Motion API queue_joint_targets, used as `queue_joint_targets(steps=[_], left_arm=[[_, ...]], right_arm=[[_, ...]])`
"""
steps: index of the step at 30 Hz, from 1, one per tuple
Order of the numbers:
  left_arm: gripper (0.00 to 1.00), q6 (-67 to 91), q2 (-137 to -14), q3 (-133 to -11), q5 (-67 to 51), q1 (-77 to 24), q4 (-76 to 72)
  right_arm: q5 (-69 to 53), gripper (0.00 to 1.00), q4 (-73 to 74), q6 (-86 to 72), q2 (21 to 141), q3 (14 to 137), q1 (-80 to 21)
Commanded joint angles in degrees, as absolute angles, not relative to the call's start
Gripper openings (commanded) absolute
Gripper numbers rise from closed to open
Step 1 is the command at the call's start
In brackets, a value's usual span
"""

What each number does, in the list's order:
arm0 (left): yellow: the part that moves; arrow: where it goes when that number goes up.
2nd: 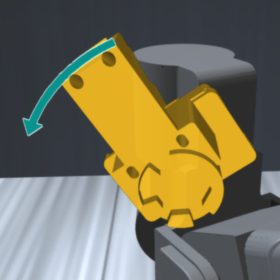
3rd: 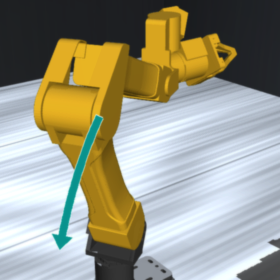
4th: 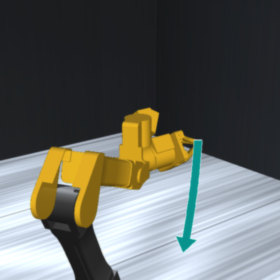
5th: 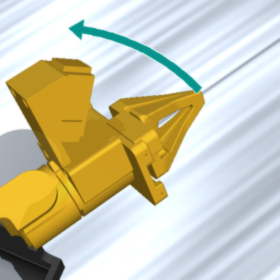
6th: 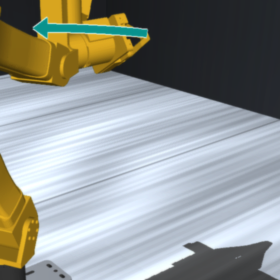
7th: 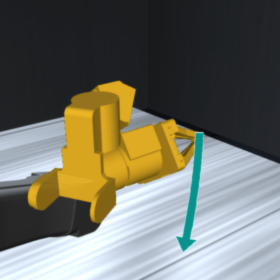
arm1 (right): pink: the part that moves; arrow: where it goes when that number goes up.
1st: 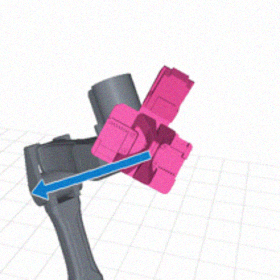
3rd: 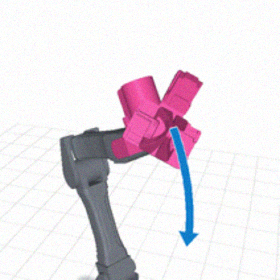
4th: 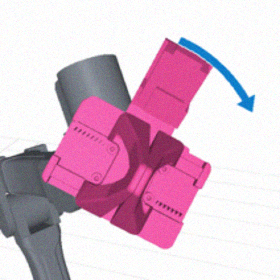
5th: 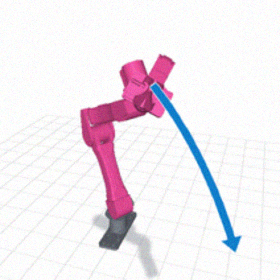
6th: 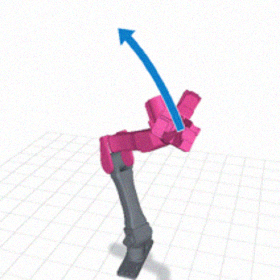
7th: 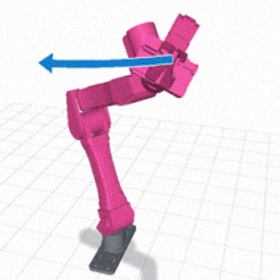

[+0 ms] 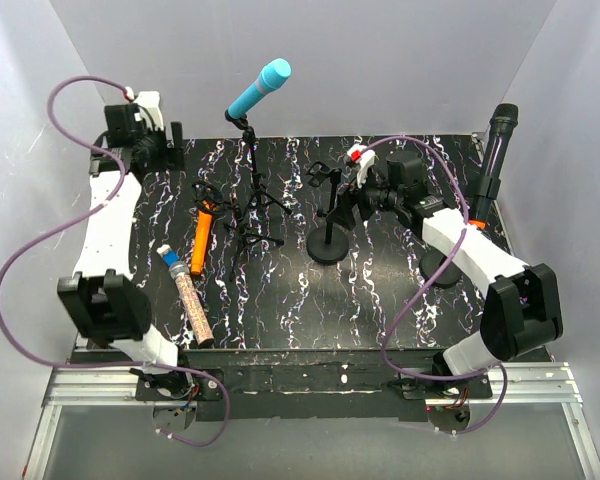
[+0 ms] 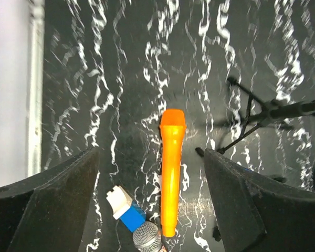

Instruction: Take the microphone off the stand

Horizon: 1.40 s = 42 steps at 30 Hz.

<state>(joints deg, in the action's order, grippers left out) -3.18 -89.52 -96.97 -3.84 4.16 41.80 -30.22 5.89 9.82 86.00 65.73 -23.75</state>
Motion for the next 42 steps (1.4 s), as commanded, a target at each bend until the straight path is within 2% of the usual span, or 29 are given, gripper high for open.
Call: queue_joint_targets(steps=[1,9,20,22,27,33,36,42], left_arm=[[0.77,-2.3,-97.1,-94.8,-5.8,5.4,46.7],[0.72,1.3,-102.3,-84.5,-12.7,5.4,44.3],[0.69,1.0,-112.1,-85.1,-13.7,2.3,40.5],[0.66,1.0,-115.1,-86.0,-12.8,1.5,40.3],[0.51,-1.7,-119.3,-88.9,-12.0,0.9,40.7],[0.2,2.9,-116.8,-89.1,-11.4,-1.2,43.1],[0.01,7.9,-111.2,-86.9,-11.3,-1.2,45.3],[0.0,18.9,-98.2,-77.3,-8.0,-1.3,50.0]], right_arm=[[-29.4,0.87,6.0,9.0,82.1,65.8,-23.6],[-30.1,0.88,7.8,6.9,78.6,64.7,-23.6],[-30.0,0.89,9.7,6.3,77.9,64.6,-23.6],[-30.1,0.89,10.3,6.5,77.6,64.8,-23.6],[-29.7,0.89,10.6,7.1,76.6,64.4,-23.6],[-29.6,0.88,10.7,8.0,75.3,63.1,-23.6],[-29.6,0.88,10.9,8.5,74.9,62.6,-23.6],[-30.0,0.87,11.8,9.1,75.6,62.8,-23.6]])
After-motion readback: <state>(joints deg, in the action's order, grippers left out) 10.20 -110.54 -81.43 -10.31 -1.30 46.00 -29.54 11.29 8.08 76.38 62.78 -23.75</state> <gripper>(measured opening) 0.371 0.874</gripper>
